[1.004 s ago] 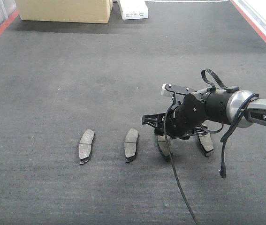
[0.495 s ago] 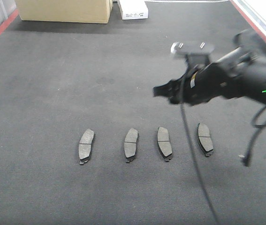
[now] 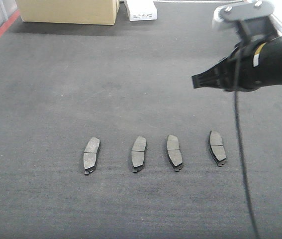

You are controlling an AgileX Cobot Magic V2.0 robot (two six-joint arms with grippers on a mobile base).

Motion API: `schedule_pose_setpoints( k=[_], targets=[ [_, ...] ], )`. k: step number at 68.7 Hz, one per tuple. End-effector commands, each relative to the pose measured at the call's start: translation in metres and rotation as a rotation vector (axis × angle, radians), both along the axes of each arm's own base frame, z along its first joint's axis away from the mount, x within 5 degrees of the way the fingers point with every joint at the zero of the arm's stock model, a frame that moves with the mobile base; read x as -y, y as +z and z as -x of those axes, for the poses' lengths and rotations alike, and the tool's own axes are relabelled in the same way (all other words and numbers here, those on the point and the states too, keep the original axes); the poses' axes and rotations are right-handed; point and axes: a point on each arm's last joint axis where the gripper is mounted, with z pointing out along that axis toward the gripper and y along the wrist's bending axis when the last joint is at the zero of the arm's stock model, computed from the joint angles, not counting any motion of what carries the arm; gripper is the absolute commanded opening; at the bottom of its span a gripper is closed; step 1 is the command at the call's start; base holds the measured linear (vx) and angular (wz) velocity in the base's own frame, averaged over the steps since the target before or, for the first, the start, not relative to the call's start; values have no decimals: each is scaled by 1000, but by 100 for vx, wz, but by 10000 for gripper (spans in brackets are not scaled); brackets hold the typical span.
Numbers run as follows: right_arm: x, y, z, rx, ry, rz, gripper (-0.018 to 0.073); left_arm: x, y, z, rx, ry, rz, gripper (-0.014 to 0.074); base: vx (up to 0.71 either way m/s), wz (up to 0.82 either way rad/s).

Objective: Move and align brake pads A on conveyor
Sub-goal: 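Open the right gripper to release the pad and lift away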

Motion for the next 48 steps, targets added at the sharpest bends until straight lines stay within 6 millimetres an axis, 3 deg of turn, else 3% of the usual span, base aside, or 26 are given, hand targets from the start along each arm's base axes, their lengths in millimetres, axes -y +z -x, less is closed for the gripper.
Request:
schedule_pose_setpoints(
  k=[1, 23, 30, 48],
  targets=[
    [6, 32, 17, 119, 44, -9, -8, 1, 14, 0, 67, -15, 49, -6, 0, 0],
    [25, 61, 64, 220, 52, -48, -3, 1, 14, 0, 67, -15, 49, -6, 0, 0],
    [31, 44, 84, 264, 79, -64, -3, 1, 14, 0, 67, -15, 49, -6, 0, 0],
    [55, -29, 147, 328, 120, -73, -3, 1, 14, 0, 67, -15, 49, -6, 0, 0]
  ],
)
